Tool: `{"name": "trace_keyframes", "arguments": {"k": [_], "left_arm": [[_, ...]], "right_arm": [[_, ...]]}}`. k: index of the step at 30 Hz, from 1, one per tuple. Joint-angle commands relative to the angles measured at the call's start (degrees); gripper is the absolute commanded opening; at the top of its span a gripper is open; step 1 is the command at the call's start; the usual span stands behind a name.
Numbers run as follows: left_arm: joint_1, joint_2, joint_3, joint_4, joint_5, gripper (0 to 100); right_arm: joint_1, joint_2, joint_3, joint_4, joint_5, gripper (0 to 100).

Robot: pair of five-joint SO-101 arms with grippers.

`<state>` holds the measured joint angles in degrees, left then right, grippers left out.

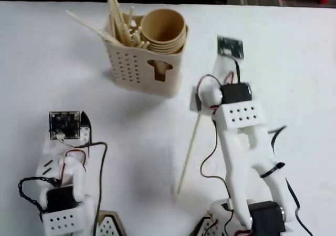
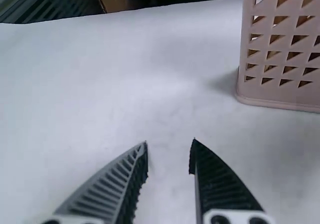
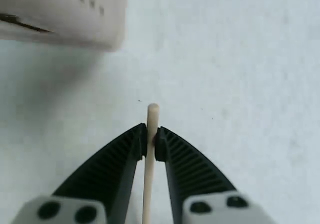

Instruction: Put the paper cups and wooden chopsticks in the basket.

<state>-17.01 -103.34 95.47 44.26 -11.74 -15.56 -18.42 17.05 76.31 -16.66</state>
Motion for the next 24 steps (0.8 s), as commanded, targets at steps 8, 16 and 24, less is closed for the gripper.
{"name": "trace_keyframes", "arguments": {"k": [8,16,24], "left_arm": [[-0.48,-0.84,-0.35,0.35,-0.53,15],[-0.48,-0.84,-0.35,0.35,-0.53,15],[-0.48,-0.84,-0.35,0.35,-0.53,15]], "right_arm": [[-10.42,0.22,-30.77,-1.89,-0.44,1.7],[-13.76,0.22,-39.74,-25.45,6.07,1.7],[-16.4,5.05,-39.56,-48.48,14.24,1.7]]}}
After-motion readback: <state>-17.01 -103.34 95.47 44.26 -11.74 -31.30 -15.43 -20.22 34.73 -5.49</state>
